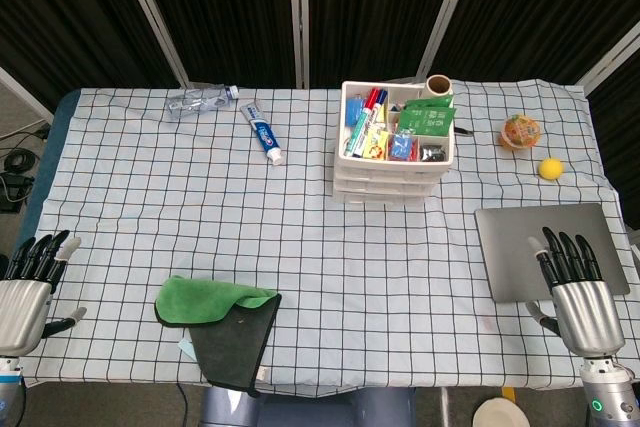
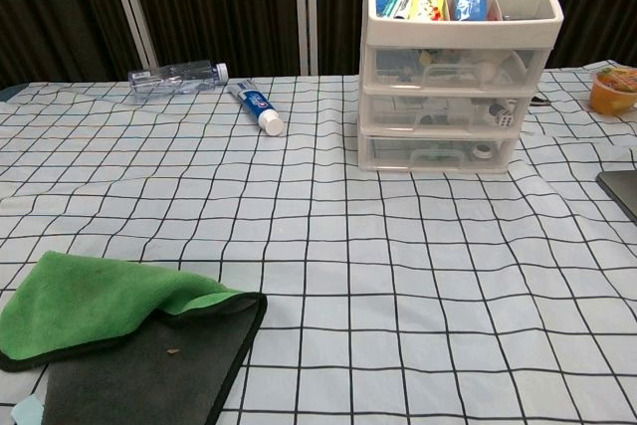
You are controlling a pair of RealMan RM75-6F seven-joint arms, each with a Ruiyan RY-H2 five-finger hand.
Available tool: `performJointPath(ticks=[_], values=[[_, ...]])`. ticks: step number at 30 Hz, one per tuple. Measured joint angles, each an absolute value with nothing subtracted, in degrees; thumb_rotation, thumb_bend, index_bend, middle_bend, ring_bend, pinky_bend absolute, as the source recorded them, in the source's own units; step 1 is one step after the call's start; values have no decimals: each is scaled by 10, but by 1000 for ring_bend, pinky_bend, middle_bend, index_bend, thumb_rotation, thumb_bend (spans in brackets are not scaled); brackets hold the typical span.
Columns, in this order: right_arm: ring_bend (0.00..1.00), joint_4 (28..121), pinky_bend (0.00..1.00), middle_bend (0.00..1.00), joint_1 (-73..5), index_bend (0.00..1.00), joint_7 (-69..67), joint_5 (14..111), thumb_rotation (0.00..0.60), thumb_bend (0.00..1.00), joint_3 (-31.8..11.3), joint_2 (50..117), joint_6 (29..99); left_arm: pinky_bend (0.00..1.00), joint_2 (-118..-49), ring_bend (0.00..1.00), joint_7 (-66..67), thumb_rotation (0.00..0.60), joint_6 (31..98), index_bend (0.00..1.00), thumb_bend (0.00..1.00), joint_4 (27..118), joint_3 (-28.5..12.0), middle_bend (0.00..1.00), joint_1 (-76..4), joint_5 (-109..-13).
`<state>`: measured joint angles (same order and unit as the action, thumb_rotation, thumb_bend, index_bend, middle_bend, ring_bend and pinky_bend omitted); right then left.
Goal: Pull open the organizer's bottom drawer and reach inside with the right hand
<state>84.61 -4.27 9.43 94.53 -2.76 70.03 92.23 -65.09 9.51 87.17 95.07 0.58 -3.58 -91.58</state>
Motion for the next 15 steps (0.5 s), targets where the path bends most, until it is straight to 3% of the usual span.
performJointPath(ticks=[15], values=[[0, 857, 0, 11, -45, 138, 88, 944, 600, 0, -24, 698, 913, 0, -646, 0, 83, 600, 874, 0, 0, 953, 4, 0, -36, -915]])
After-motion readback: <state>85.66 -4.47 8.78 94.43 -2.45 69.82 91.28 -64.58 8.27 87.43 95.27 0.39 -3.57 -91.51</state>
